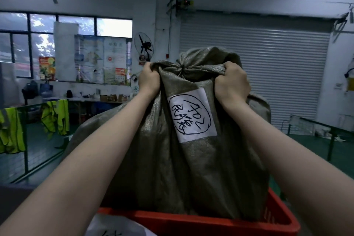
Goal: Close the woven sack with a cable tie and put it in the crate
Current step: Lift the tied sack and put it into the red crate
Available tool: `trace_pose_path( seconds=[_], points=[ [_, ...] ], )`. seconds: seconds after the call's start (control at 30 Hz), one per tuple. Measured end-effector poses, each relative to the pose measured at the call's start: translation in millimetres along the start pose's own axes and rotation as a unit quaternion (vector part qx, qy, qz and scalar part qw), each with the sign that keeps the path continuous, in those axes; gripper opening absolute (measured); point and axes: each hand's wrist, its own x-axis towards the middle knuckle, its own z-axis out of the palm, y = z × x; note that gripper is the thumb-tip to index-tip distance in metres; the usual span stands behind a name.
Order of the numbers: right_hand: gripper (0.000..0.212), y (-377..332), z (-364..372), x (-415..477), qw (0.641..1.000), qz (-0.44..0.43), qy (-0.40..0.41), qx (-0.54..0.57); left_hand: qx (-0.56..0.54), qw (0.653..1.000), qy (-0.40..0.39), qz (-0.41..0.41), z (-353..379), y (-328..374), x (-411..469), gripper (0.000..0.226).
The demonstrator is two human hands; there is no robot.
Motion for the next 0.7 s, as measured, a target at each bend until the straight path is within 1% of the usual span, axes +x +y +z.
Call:
trace_pose_path(
  seconds=[0.17,0.33,0.47,0.53,0.6,0.7],
  points=[
    [0.033,16.6,18.9,-14.9,0.995,0.032,-0.074,-0.057,0.056,0.995,-0.071,-0.037,0.0,-36.6,-13.9,0.031],
    [0.029,25.9,44.8,-42.5,0.985,0.038,-0.146,-0.083,0.100,0.987,-0.092,-0.087,-4.0,-83.5,-39.3,0.032],
    [0.025,38.6,65.8,-73.8,0.972,0.043,-0.215,-0.088,0.166,0.968,-0.150,-0.111,-20.8,-122.3,-57.8,0.026],
    [0.019,52.9,72.2,-98.6,0.960,0.068,-0.259,-0.083,0.215,0.948,-0.206,-0.111,-33.9,-141.9,-76.7,0.019],
    [0.011,71.1,74.9,-123.9,0.945,0.117,-0.297,-0.064,0.244,0.929,-0.266,-0.087,-45.5,-160.5,-97.5,0.014],
    [0.012,95.0,69.3,-149.1,0.923,0.224,-0.311,-0.032,0.226,0.922,-0.311,-0.053,-51.7,-166.0,-118.9,0.014]
  ],
)
